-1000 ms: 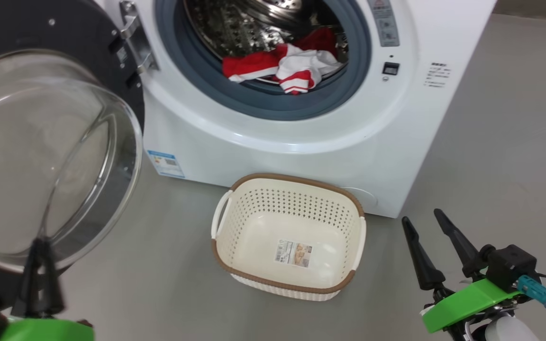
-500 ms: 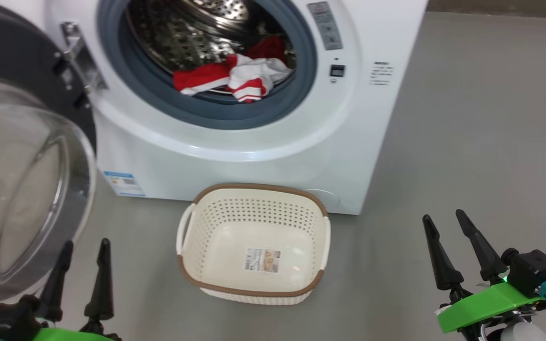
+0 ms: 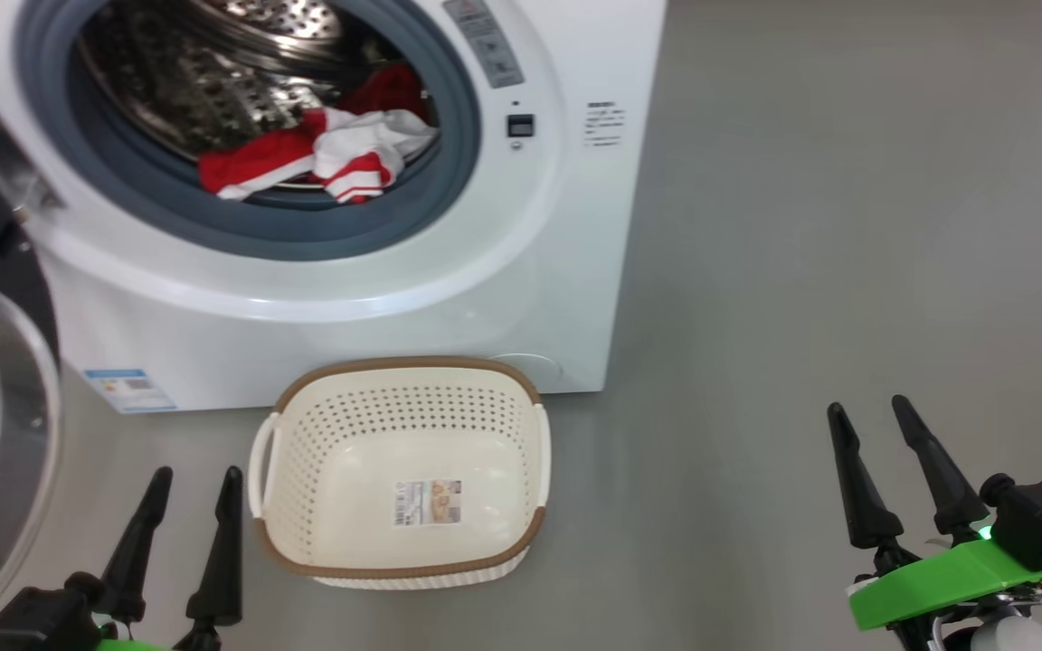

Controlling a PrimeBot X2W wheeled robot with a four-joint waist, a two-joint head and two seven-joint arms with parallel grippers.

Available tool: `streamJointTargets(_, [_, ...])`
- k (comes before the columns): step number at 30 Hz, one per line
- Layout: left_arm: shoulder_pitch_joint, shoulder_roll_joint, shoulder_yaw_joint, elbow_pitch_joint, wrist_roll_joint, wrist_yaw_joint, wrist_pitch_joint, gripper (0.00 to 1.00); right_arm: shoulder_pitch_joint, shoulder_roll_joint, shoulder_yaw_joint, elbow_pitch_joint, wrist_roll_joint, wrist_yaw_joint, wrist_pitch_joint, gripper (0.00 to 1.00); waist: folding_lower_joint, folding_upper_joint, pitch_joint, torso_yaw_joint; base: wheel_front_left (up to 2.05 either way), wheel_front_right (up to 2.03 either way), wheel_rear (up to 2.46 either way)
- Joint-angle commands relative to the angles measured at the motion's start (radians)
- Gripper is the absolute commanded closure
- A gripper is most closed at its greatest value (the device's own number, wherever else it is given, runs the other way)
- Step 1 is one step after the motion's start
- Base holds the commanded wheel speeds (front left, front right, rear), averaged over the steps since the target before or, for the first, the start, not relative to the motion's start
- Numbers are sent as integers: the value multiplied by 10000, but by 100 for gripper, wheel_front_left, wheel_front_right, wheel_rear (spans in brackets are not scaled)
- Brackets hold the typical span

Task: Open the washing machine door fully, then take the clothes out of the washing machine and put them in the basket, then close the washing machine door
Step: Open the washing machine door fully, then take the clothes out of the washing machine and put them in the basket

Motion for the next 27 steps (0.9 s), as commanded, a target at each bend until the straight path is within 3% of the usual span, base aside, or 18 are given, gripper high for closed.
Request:
streamJointTargets(1, [-59,254,280,-307,-58,-55,-49,0,-39,-60,118,-307,-46,75,-65,0,0,0,80,-329,0,0,0])
streamJointTargets(11, [-51,243,176,-367,-27,-55,-49,0,111,17,-46,-404,-74,75,-65,0,0,0,67,-645,0,0,0])
streamJointTargets(27, [-45,325,222,-463,-24,-55,-49,0,142,4,-25,-402,-60,75,-65,0,0,0,-16,-582,13,-13,0])
